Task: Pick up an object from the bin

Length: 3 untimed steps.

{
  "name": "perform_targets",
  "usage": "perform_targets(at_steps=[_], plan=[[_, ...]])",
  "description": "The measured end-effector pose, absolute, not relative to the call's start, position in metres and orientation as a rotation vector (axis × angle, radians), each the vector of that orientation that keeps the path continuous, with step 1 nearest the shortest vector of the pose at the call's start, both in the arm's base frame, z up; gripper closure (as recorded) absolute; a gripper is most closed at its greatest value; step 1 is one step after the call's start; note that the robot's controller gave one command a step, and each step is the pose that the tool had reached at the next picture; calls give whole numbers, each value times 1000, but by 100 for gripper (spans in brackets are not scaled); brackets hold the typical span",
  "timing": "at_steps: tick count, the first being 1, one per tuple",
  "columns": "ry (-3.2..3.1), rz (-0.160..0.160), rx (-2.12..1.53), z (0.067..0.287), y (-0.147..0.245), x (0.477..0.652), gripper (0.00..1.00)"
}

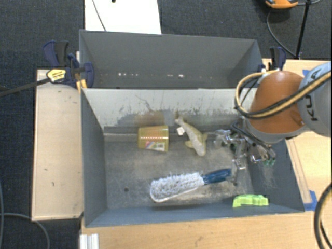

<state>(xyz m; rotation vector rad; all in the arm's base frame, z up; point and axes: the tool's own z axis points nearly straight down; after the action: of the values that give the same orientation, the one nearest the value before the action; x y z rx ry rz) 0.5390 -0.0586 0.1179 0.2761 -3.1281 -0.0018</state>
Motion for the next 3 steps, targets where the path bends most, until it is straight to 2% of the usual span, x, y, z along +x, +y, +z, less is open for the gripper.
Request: perform_targets(at_steps=[1,2,3], plan=[[-3133,-2,261,101,1,532,0],[-3076,0,648,81,7,523,0],[-3100,0,515,71,38,512,100]])
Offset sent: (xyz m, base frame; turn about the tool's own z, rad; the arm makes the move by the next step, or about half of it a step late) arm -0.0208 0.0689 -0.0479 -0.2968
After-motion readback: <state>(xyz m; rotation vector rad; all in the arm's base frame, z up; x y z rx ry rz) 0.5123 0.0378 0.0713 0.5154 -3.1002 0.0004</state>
